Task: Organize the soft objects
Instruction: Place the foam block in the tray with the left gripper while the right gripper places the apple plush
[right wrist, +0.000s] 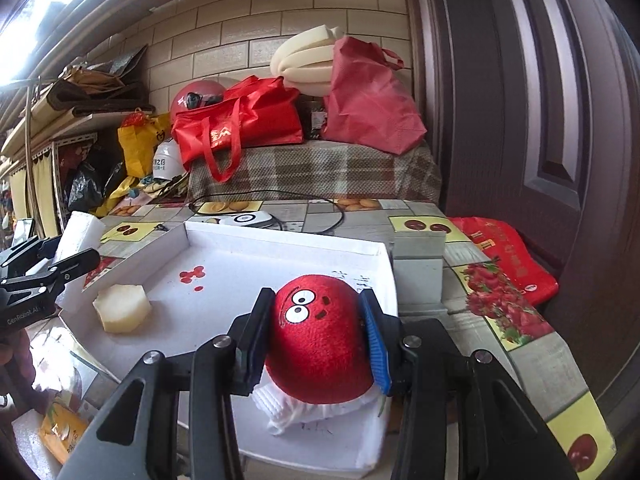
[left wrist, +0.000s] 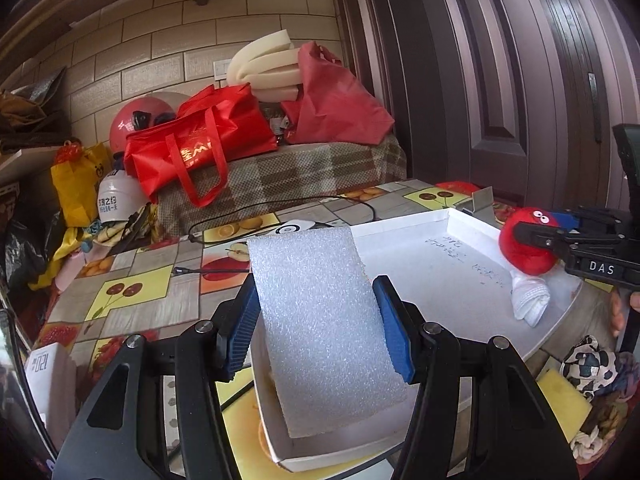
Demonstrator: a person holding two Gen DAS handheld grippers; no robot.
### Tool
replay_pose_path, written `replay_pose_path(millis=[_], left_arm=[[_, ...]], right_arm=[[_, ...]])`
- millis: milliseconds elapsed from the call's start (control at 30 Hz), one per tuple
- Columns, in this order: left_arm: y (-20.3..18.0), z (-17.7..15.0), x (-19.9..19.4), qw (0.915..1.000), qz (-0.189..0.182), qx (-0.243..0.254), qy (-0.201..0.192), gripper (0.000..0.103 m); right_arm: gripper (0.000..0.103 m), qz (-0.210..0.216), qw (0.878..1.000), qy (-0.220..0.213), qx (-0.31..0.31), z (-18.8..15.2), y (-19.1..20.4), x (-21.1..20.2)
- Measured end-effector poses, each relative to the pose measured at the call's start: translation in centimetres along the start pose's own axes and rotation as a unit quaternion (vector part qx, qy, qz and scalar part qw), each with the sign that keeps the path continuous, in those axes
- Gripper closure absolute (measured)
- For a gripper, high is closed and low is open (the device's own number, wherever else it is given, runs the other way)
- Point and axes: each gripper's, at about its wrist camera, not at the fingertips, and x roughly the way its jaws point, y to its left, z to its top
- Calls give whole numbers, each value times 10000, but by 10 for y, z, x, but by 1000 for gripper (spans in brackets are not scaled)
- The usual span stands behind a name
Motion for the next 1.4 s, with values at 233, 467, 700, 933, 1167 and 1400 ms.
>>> replay_pose_path(millis=[233, 467, 700, 933, 1167, 1400], left_arm=[[-5, 2, 12, 9994, -168, 128, 277, 46], [-3, 1, 22, 9985, -118, 36, 536, 46], [-8, 0, 25, 9981, -102, 94, 602, 46], [-7, -1, 26, 9980, -116, 52, 612, 46], [-6, -1, 26, 9980, -107, 69, 618, 46], [-6, 0, 24, 9981, -13, 154, 588, 46]], right_arm=[[58, 149, 9995, 214, -188, 3, 9, 16], [57, 147, 9993, 281, -185, 4, 9, 19], [40, 121, 9991, 334, -243, 5, 11, 22], [29, 67, 9992, 315, -238, 5, 10, 23], [23, -4, 9994, 271, -226, 5, 10, 21], [21, -66, 9997, 176, -138, 5, 6, 17]])
